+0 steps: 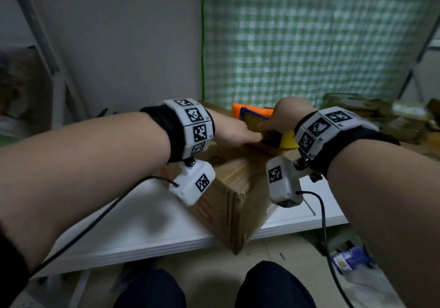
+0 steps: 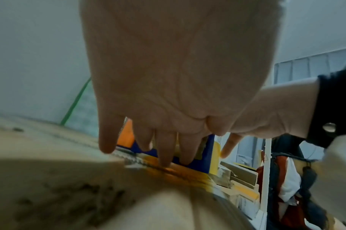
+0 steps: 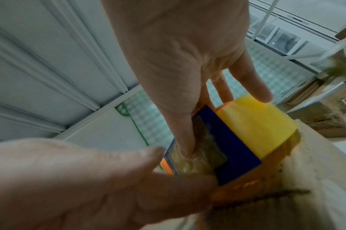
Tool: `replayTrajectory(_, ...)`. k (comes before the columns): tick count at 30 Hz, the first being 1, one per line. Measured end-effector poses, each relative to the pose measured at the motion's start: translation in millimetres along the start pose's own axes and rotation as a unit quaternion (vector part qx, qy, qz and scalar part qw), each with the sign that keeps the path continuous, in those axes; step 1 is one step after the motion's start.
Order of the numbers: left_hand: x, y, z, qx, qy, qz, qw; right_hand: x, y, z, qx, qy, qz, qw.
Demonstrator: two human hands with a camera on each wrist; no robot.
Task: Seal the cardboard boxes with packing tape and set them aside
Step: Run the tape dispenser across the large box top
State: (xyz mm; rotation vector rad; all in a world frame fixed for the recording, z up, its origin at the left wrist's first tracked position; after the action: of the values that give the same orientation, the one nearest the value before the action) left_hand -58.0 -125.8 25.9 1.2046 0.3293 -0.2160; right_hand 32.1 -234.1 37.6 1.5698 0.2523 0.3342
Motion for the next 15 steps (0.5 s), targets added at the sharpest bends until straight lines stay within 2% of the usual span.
replayTrajectory(5,23,-20,-21,-0.094,-0.092,-0.063,0.989,0,-2,1,-0.015,0.018,-0.028,0.999)
replayTrajectory(6,25,-18,-23,-0.101,-0.089,-0.066,0.989,-1,-2,-1,-0.017,0.021,-0.025,0.999)
replayTrajectory(9,32,-7,-37,-0.109,-0.048,-0.060,0.991,-3,-2,-8,-0.019,0.031,-0.033,0.999)
replayTrajectory(12,39,6,-56,-0.057,0.024,-0.094,0.994,3,-5,-11,-0.027,0.039,-0.044,0.998)
replayTrajectory(13,42,10,-63,-0.047,0.052,-0.091,0.993,7,-5,-13,-0.036,0.041,-0.052,0.997)
replayTrajectory(15,44,20,-76,-0.034,0.102,-0.041,0.993,6,-3,-16,-0.056,0.042,-0.073,0.995)
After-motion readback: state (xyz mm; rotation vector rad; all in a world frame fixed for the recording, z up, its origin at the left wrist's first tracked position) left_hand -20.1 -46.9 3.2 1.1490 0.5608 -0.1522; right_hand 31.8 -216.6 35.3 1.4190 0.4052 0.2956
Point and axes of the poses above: each hand's wrist, its own x-axis towards the middle knuckle, its own y-axis out of the back of the hand, z = x × y, the point moved 1 cm from there along x, towards the middle knuckle, and after that the axes turned 5 degrees about -y, right-handed, at the moved point
